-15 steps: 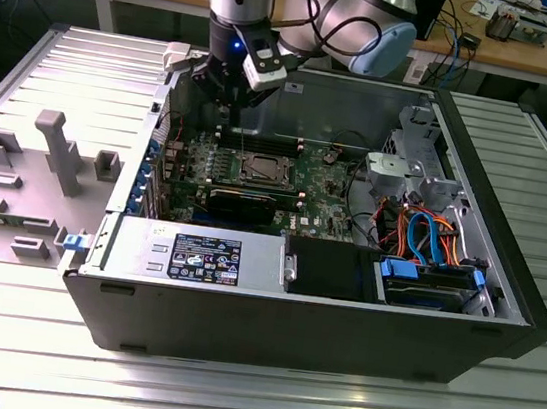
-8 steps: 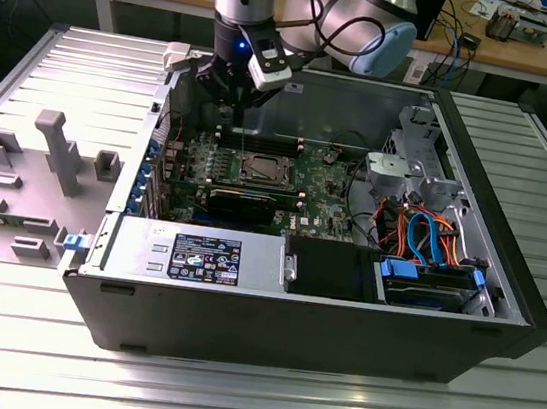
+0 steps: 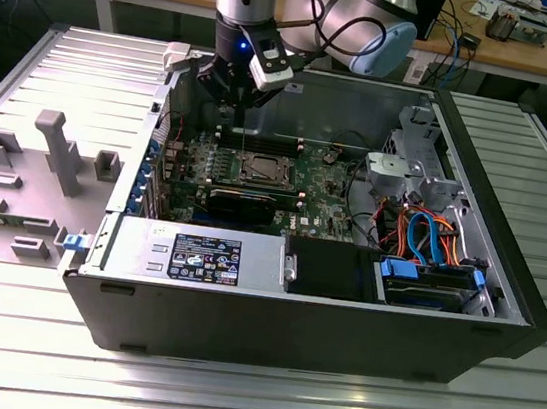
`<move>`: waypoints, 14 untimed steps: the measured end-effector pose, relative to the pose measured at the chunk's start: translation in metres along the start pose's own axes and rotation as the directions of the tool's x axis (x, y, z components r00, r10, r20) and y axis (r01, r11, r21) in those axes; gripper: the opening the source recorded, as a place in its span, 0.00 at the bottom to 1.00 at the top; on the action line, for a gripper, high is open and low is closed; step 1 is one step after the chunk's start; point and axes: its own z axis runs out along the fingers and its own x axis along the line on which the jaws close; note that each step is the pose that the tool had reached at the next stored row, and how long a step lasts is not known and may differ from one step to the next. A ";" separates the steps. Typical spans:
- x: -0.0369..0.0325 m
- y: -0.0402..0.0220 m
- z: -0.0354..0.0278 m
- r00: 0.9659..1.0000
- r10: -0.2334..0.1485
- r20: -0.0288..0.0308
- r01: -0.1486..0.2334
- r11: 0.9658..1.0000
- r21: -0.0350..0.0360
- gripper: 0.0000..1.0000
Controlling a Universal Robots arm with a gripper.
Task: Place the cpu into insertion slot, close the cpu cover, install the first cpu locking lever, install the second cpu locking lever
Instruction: 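Install the first cpu locking lever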
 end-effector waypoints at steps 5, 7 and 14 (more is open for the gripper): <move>-0.0001 0.0000 0.0000 1.000 0.000 0.000 0.000 1.000 0.000 0.11; -0.0002 0.0000 0.0000 1.000 0.000 0.000 0.000 1.000 0.000 0.11; -0.0201 -0.0011 0.0020 1.000 0.001 0.000 -0.001 1.000 0.001 0.11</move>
